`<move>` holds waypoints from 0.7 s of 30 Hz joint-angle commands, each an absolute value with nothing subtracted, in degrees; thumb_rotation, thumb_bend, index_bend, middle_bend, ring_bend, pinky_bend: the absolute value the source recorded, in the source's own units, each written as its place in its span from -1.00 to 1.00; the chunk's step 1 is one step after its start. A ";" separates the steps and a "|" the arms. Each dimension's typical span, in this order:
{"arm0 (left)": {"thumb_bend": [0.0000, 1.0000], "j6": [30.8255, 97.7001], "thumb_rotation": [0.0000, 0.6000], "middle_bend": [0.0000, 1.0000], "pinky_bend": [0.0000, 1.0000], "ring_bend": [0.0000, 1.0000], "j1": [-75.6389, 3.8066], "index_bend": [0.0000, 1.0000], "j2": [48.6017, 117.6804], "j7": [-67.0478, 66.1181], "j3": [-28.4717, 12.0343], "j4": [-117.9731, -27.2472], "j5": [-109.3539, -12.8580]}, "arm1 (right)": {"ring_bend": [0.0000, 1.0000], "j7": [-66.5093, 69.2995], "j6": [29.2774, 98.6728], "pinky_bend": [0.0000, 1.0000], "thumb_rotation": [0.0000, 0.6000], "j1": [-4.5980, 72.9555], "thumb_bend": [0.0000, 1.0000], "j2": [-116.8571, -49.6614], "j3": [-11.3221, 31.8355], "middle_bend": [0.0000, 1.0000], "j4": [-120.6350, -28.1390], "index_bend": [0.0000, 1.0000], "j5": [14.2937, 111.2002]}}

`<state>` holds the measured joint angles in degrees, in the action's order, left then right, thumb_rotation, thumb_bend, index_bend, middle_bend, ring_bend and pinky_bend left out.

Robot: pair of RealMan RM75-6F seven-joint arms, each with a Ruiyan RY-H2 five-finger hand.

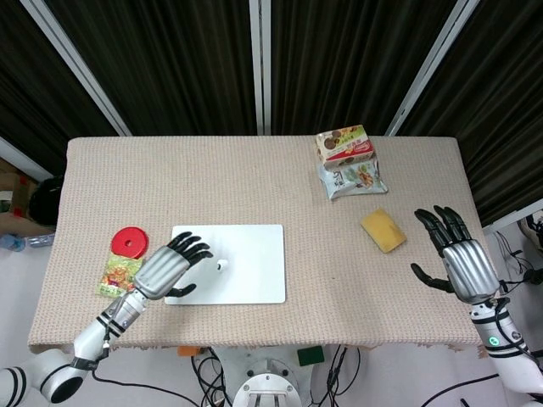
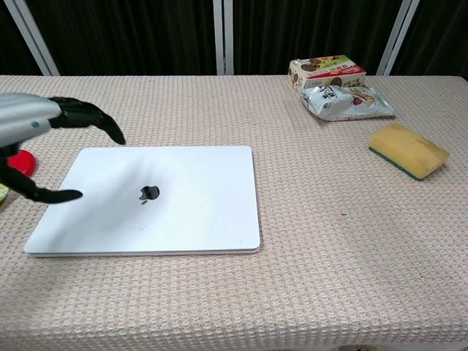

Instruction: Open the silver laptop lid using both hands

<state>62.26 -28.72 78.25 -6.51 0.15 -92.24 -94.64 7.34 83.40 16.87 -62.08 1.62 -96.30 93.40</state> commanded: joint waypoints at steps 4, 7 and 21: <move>-0.60 58.36 1.00 -0.65 -0.79 -0.80 -31.02 -0.57 84.17 -10.70 1.74 -89.14 -95.06 | -1.00 7.30 82.03 -1.00 1.00 17.27 -0.46 -62.82 2.04 -0.87 -95.98 -1.00 93.01; -0.63 57.43 1.00 -0.67 -0.79 -0.82 -31.06 -0.59 85.64 -12.12 1.95 -88.78 -93.74 | -1.00 7.46 81.61 -1.00 1.00 17.30 -0.46 -63.02 2.12 -0.87 -95.84 -1.00 92.95; -0.64 57.49 1.00 -0.69 -0.80 -0.82 -30.59 -0.62 89.70 -15.71 1.85 -88.56 -90.15 | -1.00 8.52 80.79 -1.00 1.00 17.14 -0.46 -63.32 2.42 -0.87 -94.95 -1.00 93.05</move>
<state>57.65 -30.51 89.34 -15.47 2.08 -88.83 -90.50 8.47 80.74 17.17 -63.31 2.39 -94.99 93.01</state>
